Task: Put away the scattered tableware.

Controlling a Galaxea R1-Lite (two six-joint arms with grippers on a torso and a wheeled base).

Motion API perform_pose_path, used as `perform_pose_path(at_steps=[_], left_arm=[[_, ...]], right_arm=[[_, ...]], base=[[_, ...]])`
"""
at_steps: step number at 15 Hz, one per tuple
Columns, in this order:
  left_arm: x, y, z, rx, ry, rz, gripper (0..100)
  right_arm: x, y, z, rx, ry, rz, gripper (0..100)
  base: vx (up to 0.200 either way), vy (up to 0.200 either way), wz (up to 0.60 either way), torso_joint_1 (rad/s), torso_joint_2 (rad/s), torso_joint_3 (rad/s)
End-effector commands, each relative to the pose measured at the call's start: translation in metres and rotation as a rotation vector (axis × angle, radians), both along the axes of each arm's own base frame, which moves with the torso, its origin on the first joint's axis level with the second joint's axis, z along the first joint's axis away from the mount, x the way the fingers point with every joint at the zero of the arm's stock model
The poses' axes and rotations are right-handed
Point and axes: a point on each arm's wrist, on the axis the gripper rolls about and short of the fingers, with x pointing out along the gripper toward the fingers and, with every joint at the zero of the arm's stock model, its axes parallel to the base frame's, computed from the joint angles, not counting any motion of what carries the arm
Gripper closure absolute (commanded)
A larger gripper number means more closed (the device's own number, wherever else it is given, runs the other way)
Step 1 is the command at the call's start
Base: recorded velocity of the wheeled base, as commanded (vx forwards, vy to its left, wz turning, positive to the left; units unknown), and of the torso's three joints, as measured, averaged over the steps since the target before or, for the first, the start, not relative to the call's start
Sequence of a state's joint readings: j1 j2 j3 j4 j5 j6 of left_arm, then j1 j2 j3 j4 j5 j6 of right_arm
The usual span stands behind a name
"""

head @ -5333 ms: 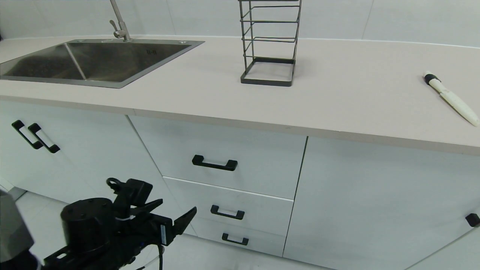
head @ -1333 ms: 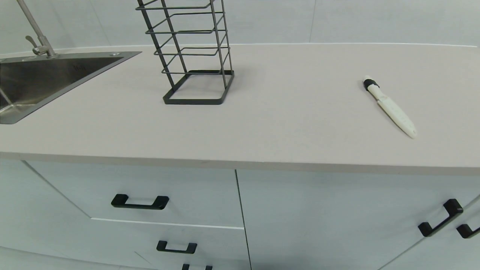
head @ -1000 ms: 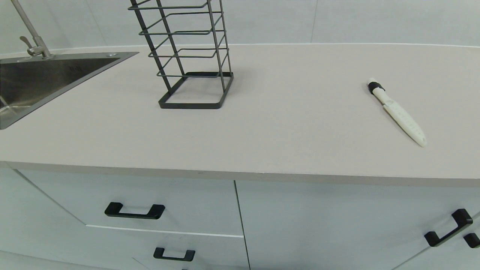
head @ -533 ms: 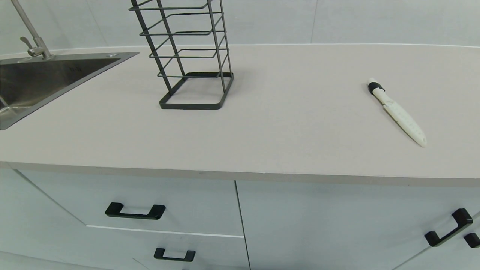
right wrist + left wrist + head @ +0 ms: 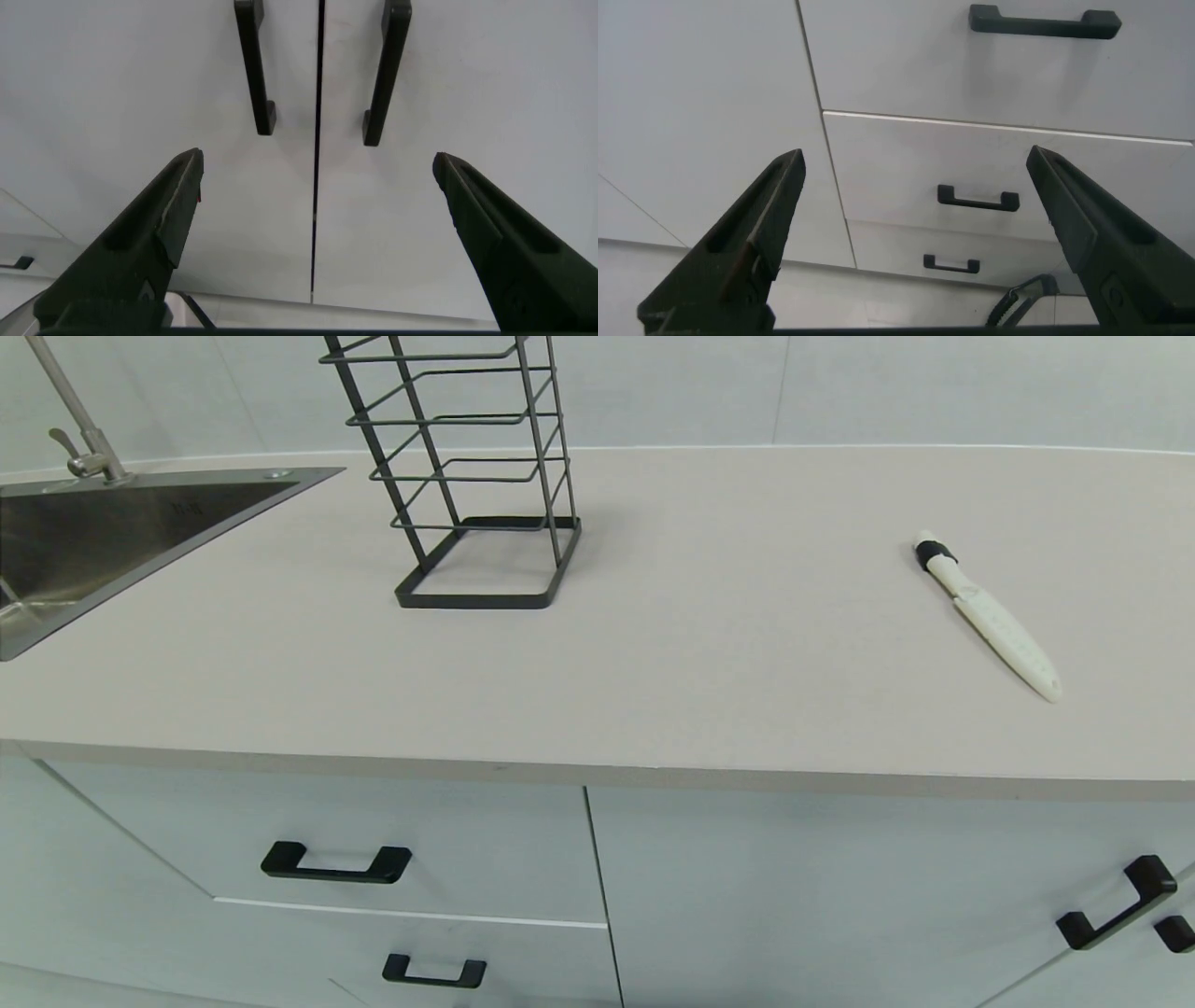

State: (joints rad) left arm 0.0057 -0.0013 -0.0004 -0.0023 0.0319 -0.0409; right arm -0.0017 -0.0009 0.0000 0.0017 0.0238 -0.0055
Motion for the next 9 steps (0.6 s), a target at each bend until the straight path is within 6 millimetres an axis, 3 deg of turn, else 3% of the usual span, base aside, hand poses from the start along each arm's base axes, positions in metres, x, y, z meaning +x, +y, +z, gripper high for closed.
perform_pose_path(at_steps=[1, 9], left_arm=[[0.0001, 0.0, 0.0, -0.001, 0.001, 0.001, 0], [0.0001, 0.0, 0.0, -0.001, 0.001, 0.001, 0]], right_arm=[[0.0001, 0.0, 0.0, -0.001, 0.001, 0.001, 0], [0.0001, 0.0, 0.0, -0.001, 0.001, 0.001, 0]], base=[[0.0, 0.0, 0.0, 0.0, 0.0, 0.0], [0.0, 0.0, 0.0, 0.0, 0.0, 0.0]])
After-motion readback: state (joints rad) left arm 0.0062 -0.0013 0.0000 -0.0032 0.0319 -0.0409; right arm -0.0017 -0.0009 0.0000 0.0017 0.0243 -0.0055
